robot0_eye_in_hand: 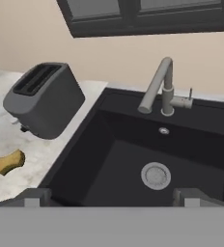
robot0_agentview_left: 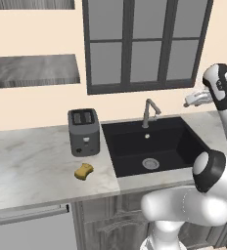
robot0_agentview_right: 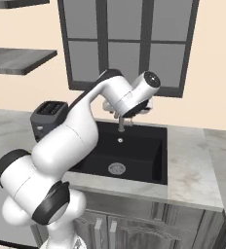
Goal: Soak the sponge with water for a few seconds and then drop it inside the sink.
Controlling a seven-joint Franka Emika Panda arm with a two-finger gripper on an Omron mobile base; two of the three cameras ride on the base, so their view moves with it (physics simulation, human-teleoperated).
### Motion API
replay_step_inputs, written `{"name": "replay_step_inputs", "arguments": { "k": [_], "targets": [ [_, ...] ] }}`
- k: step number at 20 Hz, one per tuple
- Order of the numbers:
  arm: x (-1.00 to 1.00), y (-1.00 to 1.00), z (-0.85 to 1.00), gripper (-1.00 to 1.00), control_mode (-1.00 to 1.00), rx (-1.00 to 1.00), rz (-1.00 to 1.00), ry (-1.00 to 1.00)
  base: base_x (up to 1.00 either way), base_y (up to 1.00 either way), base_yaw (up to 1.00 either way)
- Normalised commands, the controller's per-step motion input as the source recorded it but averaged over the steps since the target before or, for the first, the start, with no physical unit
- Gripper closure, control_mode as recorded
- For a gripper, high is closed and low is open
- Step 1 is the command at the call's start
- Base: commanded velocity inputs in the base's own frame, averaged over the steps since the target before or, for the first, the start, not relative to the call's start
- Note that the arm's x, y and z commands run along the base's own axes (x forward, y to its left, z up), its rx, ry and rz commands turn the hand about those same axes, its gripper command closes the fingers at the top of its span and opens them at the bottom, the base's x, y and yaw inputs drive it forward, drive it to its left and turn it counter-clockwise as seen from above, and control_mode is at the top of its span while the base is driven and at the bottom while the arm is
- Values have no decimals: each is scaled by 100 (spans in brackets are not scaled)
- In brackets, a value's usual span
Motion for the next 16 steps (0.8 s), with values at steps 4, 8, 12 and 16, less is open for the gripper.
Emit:
{"name": "replay_step_inputs", "arguments": {
  "k": [4,8,12,16],
  "targets": [
    [3,0,-21,-100,-100,1,2,-6,0,0,0],
    [5,0,-24,-100,-100,2,0,-4,0,0,0],
    [9,0,-23,-100,-100,4,0,-2,0,0,0],
    [11,0,-22,-100,-100,4,0,0,0,0,0]
  ]
}}
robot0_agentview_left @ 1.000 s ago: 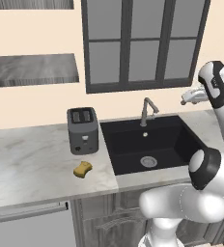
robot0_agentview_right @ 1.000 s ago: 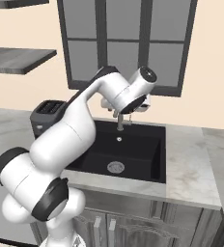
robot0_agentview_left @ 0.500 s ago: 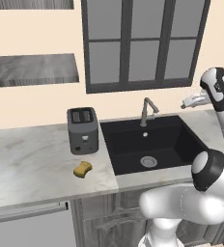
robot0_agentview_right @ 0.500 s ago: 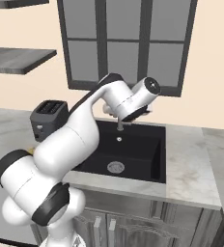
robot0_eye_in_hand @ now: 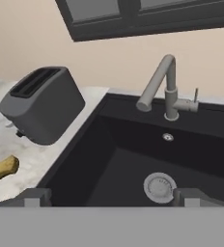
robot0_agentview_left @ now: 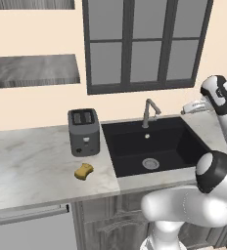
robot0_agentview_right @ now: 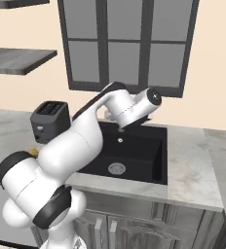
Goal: Soak the sponge with water for a few seconds and then drop it inside the sink.
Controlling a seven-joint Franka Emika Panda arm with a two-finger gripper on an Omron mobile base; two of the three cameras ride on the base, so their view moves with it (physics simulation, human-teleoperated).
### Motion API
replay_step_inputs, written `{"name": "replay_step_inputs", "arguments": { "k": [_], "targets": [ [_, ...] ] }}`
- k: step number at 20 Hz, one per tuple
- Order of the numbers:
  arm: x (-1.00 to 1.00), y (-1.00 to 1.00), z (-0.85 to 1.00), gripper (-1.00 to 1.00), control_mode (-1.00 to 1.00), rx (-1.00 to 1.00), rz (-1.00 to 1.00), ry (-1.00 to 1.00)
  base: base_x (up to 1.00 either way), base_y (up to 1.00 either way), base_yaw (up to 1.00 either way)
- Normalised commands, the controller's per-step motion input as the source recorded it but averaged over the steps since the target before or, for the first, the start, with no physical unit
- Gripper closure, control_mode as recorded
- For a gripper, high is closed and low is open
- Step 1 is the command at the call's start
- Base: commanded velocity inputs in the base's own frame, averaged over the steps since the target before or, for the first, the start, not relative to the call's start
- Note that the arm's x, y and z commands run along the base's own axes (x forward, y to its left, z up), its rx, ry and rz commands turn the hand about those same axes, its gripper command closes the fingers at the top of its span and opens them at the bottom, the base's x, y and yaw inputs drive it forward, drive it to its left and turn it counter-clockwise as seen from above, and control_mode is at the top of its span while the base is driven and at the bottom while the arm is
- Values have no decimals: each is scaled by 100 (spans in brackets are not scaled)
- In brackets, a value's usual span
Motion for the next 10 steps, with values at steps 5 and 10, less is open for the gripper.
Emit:
{"name": "replay_step_inputs", "arguments": {
  "k": [5,10],
  "targets": [
    [16,0,-22,-100,-100,4,0,-4,0,0,0],
    [26,0,-13,-100,-100,1,0,-2,0,0,0]
  ]
}}
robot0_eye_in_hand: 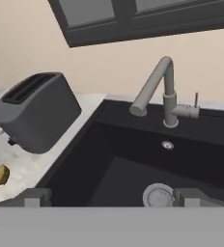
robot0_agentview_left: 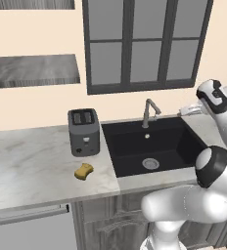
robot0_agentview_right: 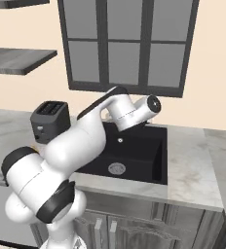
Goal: Soak the sponge with water for a few seconds and then drop it inside the sink.
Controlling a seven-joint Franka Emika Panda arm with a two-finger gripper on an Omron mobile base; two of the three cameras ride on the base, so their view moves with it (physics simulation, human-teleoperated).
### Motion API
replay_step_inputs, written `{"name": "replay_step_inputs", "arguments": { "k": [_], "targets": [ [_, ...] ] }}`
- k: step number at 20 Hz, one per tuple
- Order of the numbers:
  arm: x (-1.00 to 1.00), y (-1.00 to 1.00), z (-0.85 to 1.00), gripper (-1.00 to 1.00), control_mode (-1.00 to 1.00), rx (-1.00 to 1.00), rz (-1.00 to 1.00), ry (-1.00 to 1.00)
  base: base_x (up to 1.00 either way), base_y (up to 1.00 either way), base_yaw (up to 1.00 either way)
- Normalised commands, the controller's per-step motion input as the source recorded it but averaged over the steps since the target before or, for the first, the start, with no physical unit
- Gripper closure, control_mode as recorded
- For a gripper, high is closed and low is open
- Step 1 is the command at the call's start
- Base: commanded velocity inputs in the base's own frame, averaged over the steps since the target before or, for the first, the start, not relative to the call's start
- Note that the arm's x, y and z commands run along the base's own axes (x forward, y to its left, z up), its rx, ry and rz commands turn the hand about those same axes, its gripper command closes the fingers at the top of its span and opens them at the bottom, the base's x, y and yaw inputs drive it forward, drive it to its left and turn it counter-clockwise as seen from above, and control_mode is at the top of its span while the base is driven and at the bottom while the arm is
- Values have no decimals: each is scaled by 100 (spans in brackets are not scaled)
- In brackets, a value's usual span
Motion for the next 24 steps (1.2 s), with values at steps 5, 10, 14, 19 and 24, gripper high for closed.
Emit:
{"name": "replay_step_inputs", "arguments": {
  "k": [5,10,14,19,24],
  "targets": [
    [33,0,0,-100,-100,0,0,0,0,0,0],
    [7,-5,-1,-100,-100,0,0,0,0,0,0],
    [5,-8,-1,-100,-100,0,0,0,0,0,0],
    [37,-1,-26,-100,-100,0,0,-3,0,0,0],
    [34,0,-34,-100,-100,1,0,-8,0,0,0]
  ]
}}
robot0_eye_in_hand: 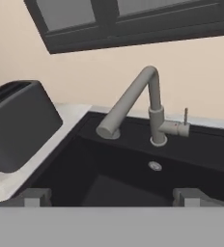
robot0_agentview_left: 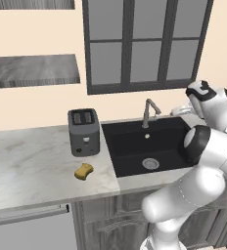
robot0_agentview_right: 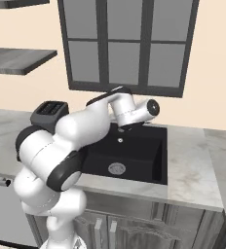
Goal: Soak the sponge with water for a few seconds and then drop it inside the sink.
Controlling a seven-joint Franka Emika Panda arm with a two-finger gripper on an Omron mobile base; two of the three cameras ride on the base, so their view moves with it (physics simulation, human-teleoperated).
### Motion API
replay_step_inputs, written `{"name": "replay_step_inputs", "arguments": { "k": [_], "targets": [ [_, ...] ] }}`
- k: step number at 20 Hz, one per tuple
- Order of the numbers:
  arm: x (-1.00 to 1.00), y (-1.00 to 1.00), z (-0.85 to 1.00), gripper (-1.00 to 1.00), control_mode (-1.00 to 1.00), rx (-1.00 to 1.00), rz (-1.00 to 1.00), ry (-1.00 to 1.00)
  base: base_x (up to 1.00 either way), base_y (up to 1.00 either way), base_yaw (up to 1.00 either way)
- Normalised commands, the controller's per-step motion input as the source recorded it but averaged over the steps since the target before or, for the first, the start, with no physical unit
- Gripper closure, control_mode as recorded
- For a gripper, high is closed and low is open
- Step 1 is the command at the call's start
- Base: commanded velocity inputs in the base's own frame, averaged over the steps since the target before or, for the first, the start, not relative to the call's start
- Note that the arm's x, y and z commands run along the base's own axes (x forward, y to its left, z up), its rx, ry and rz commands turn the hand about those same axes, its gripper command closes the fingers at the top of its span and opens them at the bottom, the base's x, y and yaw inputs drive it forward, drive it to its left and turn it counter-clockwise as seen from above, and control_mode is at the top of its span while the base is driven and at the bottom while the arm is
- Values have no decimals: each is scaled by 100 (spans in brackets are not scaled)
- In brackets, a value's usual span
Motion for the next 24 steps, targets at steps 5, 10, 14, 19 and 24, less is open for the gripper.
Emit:
{"name": "replay_step_inputs", "arguments": {
  "k": [5,10,14,19,24],
  "targets": [
    [3,-13,-6,-100,-100,0,0,-10,0,0,0],
    [0,-12,0,-100,-100,0,0,-10,0,0,0],
    [0,0,0,-100,-100,0,3,-18,0,0,0],
    [0,0,-1,-100,-100,0,3,-20,0,0,0],
    [0,0,0,-100,-100,0,3,-16,0,0,0]
  ]
}}
